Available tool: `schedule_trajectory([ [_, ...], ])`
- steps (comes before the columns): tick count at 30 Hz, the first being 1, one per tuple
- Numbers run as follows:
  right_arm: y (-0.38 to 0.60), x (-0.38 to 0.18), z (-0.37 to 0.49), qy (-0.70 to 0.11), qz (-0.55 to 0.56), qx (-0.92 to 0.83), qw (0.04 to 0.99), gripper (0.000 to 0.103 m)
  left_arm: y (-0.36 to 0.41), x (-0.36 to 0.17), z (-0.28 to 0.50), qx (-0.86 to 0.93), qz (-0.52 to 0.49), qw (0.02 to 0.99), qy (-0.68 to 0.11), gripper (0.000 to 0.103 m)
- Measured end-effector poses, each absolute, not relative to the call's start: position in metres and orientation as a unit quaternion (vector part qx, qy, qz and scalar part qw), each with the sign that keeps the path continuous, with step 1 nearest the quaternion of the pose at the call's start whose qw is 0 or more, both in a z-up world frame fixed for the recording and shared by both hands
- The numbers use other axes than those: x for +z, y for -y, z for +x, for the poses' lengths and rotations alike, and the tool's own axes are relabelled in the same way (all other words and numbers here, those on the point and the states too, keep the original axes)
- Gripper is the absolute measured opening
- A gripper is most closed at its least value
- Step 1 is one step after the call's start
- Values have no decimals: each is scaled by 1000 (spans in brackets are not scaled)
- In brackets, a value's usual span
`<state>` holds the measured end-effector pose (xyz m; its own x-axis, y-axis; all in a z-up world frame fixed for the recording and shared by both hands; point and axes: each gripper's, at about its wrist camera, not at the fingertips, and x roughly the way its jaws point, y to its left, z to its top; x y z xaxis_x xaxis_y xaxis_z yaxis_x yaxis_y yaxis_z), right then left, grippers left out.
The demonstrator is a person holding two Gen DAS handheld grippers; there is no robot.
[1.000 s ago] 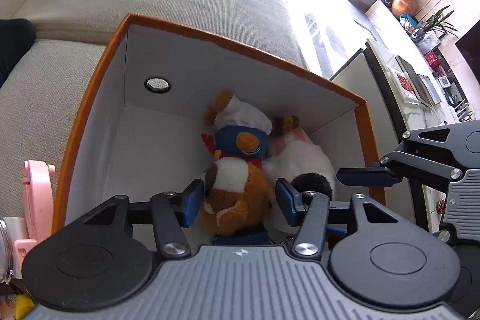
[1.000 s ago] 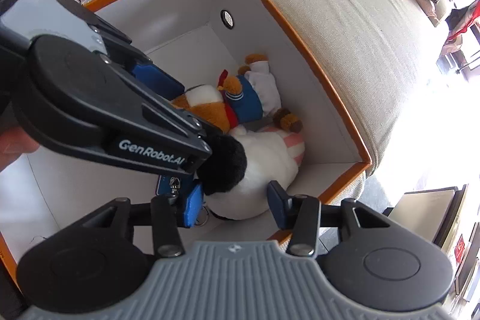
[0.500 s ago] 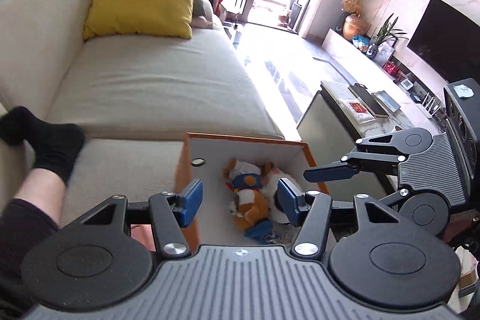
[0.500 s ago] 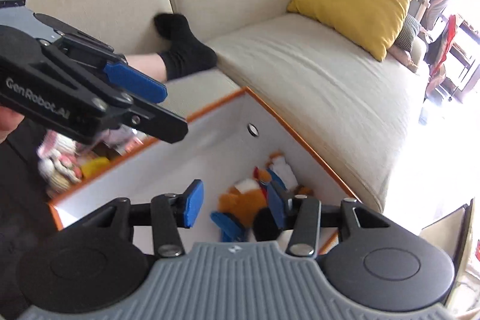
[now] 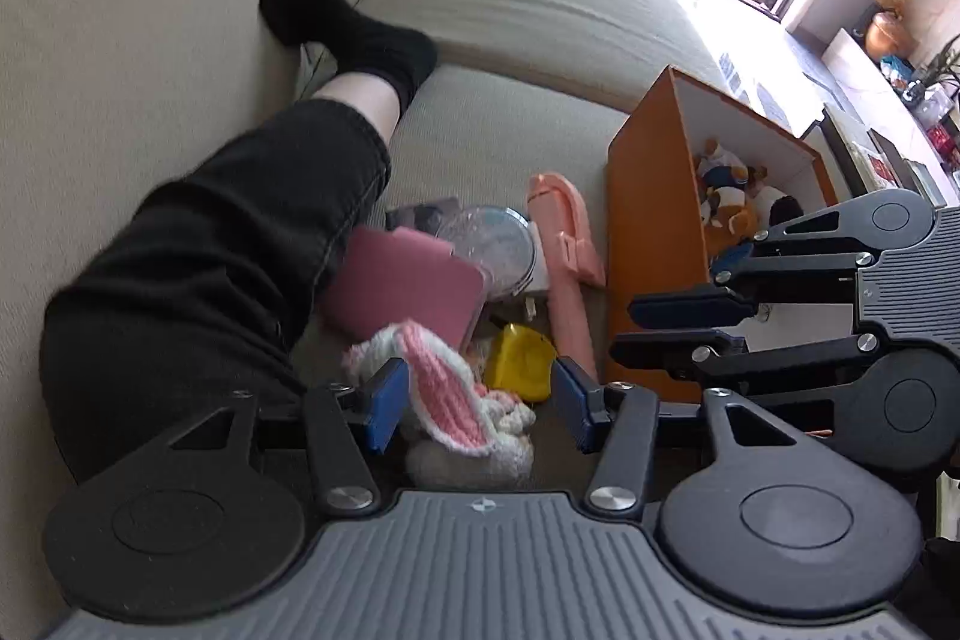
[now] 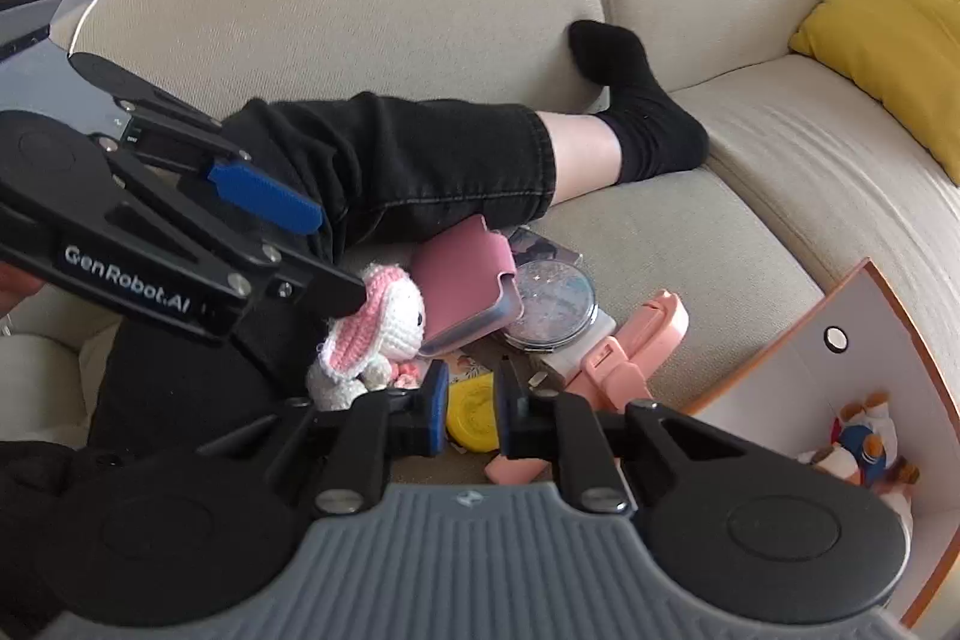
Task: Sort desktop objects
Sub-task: 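Move both tools back to the pile of items beside the box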
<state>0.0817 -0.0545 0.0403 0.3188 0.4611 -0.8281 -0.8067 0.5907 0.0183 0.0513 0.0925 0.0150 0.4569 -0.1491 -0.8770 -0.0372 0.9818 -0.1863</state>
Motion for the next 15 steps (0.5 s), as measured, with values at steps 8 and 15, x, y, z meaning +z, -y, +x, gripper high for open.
schedule_trajectory([
  [8,45,16,102,-450,-232,394,767,18,-104,-30,57,43,-141,823,-548,62],
  [15,54,8,117,-457,-225,396,764,18,-98,-48,70,74,-135,815,-558,63],
])
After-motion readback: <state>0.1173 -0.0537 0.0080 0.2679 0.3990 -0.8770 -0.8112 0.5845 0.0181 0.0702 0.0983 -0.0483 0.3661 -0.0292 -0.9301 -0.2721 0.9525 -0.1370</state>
